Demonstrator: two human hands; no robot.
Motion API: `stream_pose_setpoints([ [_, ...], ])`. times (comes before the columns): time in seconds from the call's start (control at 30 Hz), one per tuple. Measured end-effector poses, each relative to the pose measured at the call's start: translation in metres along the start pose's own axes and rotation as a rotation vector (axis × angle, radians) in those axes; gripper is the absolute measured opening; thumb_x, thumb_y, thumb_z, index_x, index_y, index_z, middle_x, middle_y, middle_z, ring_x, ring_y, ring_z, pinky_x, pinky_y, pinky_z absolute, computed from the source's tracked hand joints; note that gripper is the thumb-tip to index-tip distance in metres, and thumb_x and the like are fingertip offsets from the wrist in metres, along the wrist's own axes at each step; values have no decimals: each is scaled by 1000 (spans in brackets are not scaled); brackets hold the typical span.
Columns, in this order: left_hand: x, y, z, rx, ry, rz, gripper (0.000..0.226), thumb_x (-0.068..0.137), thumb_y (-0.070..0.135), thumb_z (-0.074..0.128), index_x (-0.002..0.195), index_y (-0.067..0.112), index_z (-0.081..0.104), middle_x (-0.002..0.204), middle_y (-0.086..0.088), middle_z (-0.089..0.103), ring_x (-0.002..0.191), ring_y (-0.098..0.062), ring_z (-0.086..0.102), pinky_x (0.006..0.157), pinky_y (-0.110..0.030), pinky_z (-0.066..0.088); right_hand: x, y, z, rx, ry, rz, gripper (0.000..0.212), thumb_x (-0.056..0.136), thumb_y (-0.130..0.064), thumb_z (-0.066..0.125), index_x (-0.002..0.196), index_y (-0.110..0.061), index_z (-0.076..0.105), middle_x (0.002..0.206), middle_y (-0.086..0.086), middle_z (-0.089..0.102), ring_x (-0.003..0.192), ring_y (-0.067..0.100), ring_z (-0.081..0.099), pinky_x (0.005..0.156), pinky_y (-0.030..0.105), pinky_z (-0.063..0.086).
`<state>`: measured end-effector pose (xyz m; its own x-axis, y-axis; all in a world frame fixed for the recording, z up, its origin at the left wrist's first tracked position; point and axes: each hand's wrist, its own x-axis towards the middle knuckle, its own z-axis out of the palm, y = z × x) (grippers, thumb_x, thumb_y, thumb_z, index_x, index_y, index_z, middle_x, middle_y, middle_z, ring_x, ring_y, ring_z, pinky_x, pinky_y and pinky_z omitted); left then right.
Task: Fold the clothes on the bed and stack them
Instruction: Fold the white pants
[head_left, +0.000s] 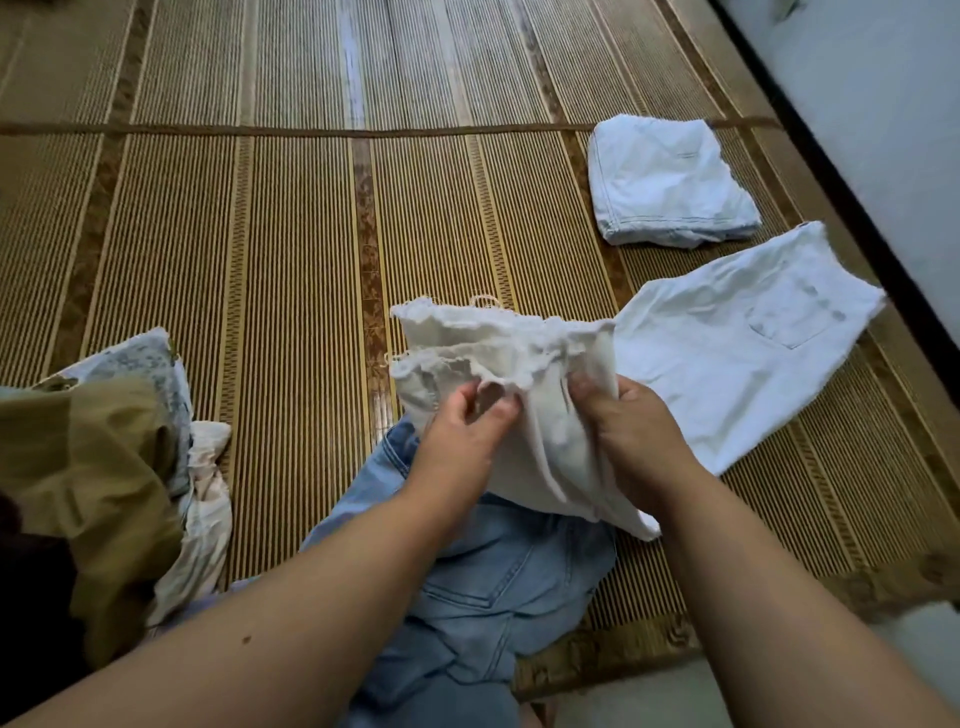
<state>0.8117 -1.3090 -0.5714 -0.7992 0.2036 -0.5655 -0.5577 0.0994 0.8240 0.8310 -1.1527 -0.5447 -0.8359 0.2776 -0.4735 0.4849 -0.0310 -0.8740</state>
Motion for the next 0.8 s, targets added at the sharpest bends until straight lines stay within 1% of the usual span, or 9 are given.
stream_pose_setpoints([
  [0.07, -2, -3, 1, -36, -9, 27, 80, 75, 55, 69, 143, 30, 37, 133, 9, 52, 121, -17, 50, 100, -43, 45, -3, 2, -4, 85, -27, 67, 27, 96, -34, 55, 98, -12, 70, 88, 2, 76, 80, 15, 72, 61, 22, 56],
  [0.17, -6, -3, 7, -148, -57, 63, 104, 54, 57, 83, 141, 40, 28, 108, 27, 59, 105, -2, 60, 83, -25, 52, -5, 6, -5, 118, -64, 74, 26, 96, -32, 54, 103, -12, 69, 94, 7, 75, 88, 22, 72, 69, 29, 58],
  [0.27, -2, -3, 14, -43, 127, 50, 79, 71, 41, 73, 140, 32, 37, 110, 15, 62, 104, -14, 62, 92, -40, 52, -5, 7, -1, 28, -72, 36, 26, 96, -33, 55, 98, -13, 70, 91, 5, 76, 86, 20, 72, 65, 25, 56],
  [0.33, 3, -2, 13, -17, 231, 54, 33, 88, 25, 62, 121, 26, 55, 102, 2, 67, 98, -24, 63, 87, -49, 54, -3, 6, -2, 5, -23, 28, 26, 95, -35, 55, 98, -14, 70, 91, 2, 76, 86, 18, 72, 71, 29, 57],
  [0.4, 4, -4, 9, -44, 220, 81, 12, 94, 17, 57, 98, 26, 62, 88, 2, 68, 84, -22, 64, 76, -43, 58, -2, 5, -5, 13, 33, 3, 25, 95, -37, 54, 101, -17, 68, 93, -2, 75, 86, 14, 71, 75, 31, 57],
  [0.5, -1, -2, 7, -151, 77, 85, 16, 94, 14, 57, 94, 30, 62, 83, 5, 65, 72, -12, 59, 57, -23, 54, -5, 3, -6, -13, -53, -103, 28, 87, -32, 65, 113, -21, 62, 102, -3, 73, 95, 13, 69, 76, 28, 57],
  [0.63, -8, 0, 8, -113, -85, 129, 13, 91, 13, 62, 91, 25, 65, 85, -2, 66, 79, -18, 60, 64, -26, 53, -7, 0, -2, -144, -119, -133, 39, 73, -17, 81, 107, -23, 64, 94, -9, 73, 85, 5, 70, 66, 20, 55],
  [0.7, -11, 0, -1, -5, -32, 248, 12, 85, 23, 69, 92, 28, 61, 89, 2, 65, 84, -18, 60, 71, -28, 54, -5, -4, -6, -212, -42, -138, 19, 78, -19, 77, 95, -20, 69, 85, -8, 74, 77, 6, 70, 64, 22, 56],
  [0.8, -9, 10, -28, 328, 124, 519, 46, 67, 52, 73, 96, 29, 46, 102, 3, 53, 94, -18, 54, 81, -29, 50, -2, -11, -21, -244, -2, -155, 6, 82, -17, 72, 87, -14, 71, 81, -1, 74, 77, 13, 70, 67, 30, 58],
])
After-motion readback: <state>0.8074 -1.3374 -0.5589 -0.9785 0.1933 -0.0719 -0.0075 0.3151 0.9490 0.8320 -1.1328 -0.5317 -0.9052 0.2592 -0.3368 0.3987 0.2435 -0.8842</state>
